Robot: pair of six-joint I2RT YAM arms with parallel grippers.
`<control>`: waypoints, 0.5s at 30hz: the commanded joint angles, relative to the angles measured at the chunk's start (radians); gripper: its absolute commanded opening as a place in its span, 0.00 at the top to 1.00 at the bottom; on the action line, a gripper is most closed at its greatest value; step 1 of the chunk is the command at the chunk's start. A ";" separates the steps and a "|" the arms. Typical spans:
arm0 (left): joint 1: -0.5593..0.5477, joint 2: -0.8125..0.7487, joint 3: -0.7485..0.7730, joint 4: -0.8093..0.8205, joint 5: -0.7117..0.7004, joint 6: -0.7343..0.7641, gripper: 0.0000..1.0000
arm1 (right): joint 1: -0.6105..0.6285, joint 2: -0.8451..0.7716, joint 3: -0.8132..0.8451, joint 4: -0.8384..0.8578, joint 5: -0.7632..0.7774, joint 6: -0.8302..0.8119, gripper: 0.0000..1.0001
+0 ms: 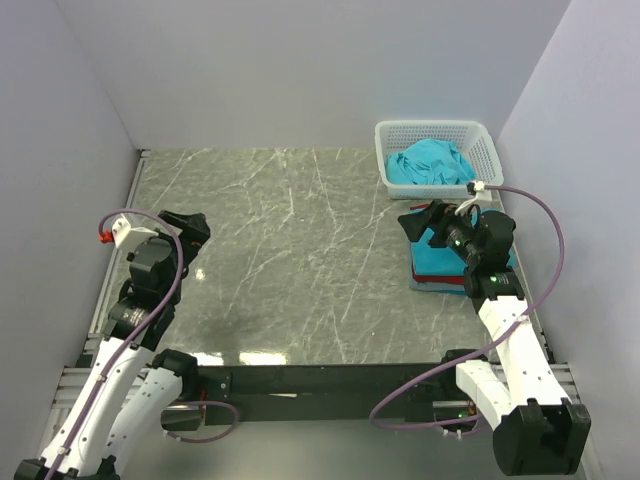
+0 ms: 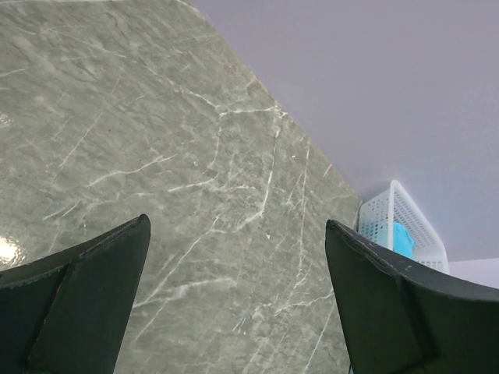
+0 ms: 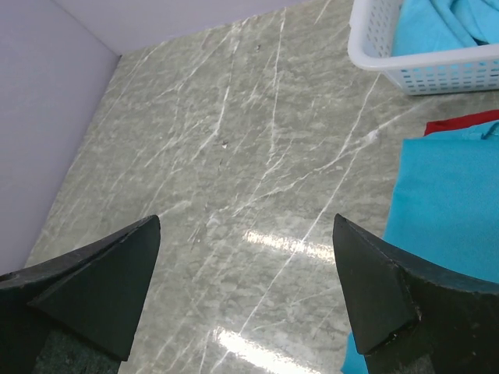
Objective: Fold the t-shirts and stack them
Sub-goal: Grab the tshirt from the pile
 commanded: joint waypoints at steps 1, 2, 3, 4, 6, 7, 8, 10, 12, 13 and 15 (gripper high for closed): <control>0.004 -0.010 -0.002 0.038 -0.037 0.002 0.01 | -0.001 0.000 0.044 0.025 -0.033 -0.003 0.03; 0.004 -0.010 -0.004 0.041 -0.045 -0.001 0.01 | -0.001 0.005 0.047 0.038 -0.033 0.010 0.03; 0.004 -0.012 -0.008 0.044 -0.049 -0.004 0.01 | -0.001 0.013 0.046 0.047 -0.031 0.016 0.03; 0.004 -0.013 -0.010 0.045 -0.045 -0.002 0.01 | -0.001 0.025 0.052 0.056 -0.031 0.023 0.03; 0.004 -0.016 -0.013 0.045 -0.043 -0.001 0.00 | -0.001 0.045 0.070 0.045 -0.019 0.028 0.03; 0.004 -0.018 -0.015 0.042 -0.057 -0.004 0.01 | -0.001 0.063 0.093 0.036 -0.007 0.028 0.03; 0.004 -0.021 -0.021 0.039 -0.063 -0.010 0.01 | -0.001 0.073 0.105 0.024 0.010 0.033 0.03; 0.004 -0.024 -0.025 0.048 -0.074 -0.010 0.01 | -0.001 0.105 0.137 0.019 0.041 0.036 0.03; 0.004 -0.021 -0.031 0.070 -0.080 0.002 0.01 | -0.003 0.144 0.170 0.022 0.065 0.031 0.03; 0.004 -0.019 -0.035 0.080 -0.080 0.007 0.01 | -0.003 0.161 0.179 0.030 0.110 0.027 0.03; 0.004 -0.006 -0.042 0.105 -0.069 0.013 0.01 | -0.009 0.229 0.235 0.018 0.174 0.034 0.03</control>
